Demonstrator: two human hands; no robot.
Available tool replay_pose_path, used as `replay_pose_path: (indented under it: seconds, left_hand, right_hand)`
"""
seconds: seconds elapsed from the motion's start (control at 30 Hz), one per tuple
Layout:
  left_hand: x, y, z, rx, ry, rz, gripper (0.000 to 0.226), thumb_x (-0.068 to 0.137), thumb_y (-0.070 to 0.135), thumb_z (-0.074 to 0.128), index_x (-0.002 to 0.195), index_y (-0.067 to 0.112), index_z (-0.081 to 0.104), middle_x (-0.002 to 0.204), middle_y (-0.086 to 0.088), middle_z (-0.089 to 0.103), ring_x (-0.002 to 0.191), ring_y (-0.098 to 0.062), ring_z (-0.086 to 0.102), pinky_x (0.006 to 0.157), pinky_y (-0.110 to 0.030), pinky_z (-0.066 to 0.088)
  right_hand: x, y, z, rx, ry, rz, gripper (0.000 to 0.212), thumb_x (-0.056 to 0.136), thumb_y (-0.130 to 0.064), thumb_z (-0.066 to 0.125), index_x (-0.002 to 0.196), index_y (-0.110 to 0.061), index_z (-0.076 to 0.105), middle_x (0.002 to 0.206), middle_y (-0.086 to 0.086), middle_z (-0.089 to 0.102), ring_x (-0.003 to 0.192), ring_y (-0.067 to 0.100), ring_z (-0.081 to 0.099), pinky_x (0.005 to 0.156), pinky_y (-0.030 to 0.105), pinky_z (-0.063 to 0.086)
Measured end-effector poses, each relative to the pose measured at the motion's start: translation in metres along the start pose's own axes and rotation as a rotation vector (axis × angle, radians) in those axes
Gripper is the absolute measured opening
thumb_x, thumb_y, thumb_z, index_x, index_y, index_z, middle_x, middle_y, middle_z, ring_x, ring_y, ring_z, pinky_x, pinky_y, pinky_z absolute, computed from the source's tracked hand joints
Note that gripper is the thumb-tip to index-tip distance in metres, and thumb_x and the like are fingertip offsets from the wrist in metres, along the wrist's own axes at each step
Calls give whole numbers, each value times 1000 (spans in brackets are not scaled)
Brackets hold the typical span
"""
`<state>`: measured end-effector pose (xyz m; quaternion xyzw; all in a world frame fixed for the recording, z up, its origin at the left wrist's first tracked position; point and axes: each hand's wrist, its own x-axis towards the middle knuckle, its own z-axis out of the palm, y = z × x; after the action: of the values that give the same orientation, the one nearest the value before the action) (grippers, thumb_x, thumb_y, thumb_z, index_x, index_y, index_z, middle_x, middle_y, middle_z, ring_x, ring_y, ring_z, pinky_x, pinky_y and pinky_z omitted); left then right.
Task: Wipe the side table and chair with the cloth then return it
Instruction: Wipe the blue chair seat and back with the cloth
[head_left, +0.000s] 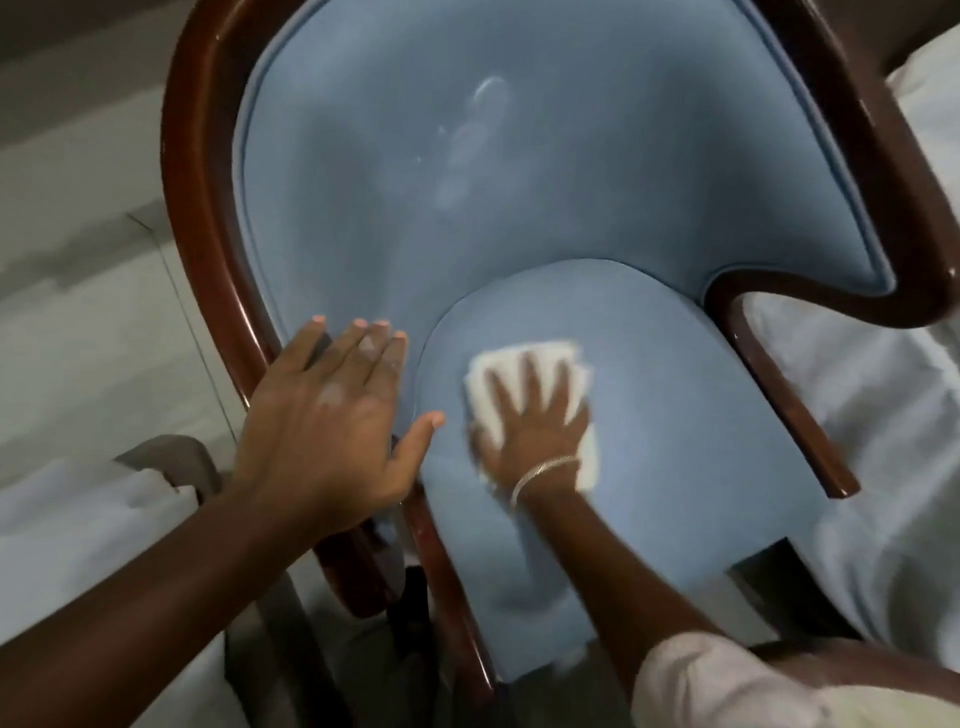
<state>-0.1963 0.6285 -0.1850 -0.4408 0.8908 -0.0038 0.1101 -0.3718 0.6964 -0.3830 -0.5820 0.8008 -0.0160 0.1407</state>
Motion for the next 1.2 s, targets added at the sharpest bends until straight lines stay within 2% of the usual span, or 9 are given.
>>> replay_pose_path:
  seconds: [0.17, 0.33, 0.4, 0.6, 0.73, 0.9, 1.0, 1.1, 1.2]
  left_hand:
    - [-6, 7, -3, -7, 82, -204, 69, 91, 46, 42, 139, -2, 51, 143, -23, 57, 141, -38, 45, 122, -59, 16]
    - [-5, 6, 7, -89, 226, -339, 74, 88, 41, 46, 148, -1, 36, 154, -22, 43, 149, -37, 29, 124, -53, 9]
    - [-4, 6, 9, -84, 220, -341, 76, 88, 40, 46, 150, -1, 32, 158, -22, 38, 151, -36, 25, 125, -52, 8]
    - [-6, 4, 4, -102, 211, -286, 76, 86, 37, 51, 149, -2, 35, 157, -24, 38, 150, -38, 27, 124, -57, 14]
    - [8, -39, -3, -180, 275, -255, 85, 82, 36, 55, 153, 0, 25, 166, -20, 17, 155, -35, 6, 126, -54, 8]
    - [72, -110, -28, -260, 287, -214, 97, 86, 48, 49, 158, 8, -2, 169, -13, -8, 155, -26, -13, 124, -42, -2]
    - [123, -135, -44, -205, 267, -152, 99, 86, 61, 41, 157, 12, -9, 169, -10, -12, 155, -25, -13, 125, -44, 0]
    - [170, -156, -60, -101, 264, 26, 97, 88, 64, 37, 158, 10, -3, 169, -14, -7, 156, -29, -8, 126, -47, 4]
    - [209, -172, -75, -63, 271, 250, 95, 90, 63, 37, 157, 4, 6, 168, -18, 2, 156, -29, -2, 124, -38, 2]
  right_hand:
    - [-82, 22, 12, -102, -58, -473, 71, 75, -47, 67, 143, -33, 55, 156, 15, 46, 144, 55, 30, 103, 73, 34]
    - [54, 95, -49, 59, -9, 466, 67, 94, -60, 38, 157, -41, 21, 169, 8, 12, 152, 49, 5, 113, 71, 22]
    - [76, 65, -52, 100, -42, 546, 73, 93, -68, 34, 158, -42, 13, 171, 9, 4, 152, 52, -1, 113, 75, 16]
    - [-82, -27, 4, -101, -217, -369, 70, 87, -52, 50, 153, -37, 37, 164, 16, 30, 145, 58, 19, 100, 80, 30]
    - [-72, 40, -13, -117, -176, -295, 69, 73, -48, 58, 141, -37, 55, 151, 15, 53, 135, 59, 41, 85, 73, 48]
    - [42, 74, -67, 218, -112, 561, 62, 94, -43, 54, 151, -42, 30, 165, 5, 20, 147, 47, 18, 111, 62, 30]
    - [96, 24, -99, 636, 21, 532, 45, 98, -35, 55, 141, -25, 51, 142, 10, 56, 131, 33, 52, 106, 42, 43]
    - [117, -63, -121, 928, -4, 315, 41, 89, -58, 62, 100, -19, 71, 87, 5, 69, 78, 15, 67, 65, 22, 55]
    - [104, -140, -109, 1182, -91, 164, 49, 90, -51, 62, 135, -33, 57, 132, -13, 64, 117, -2, 58, 102, 19, 47]
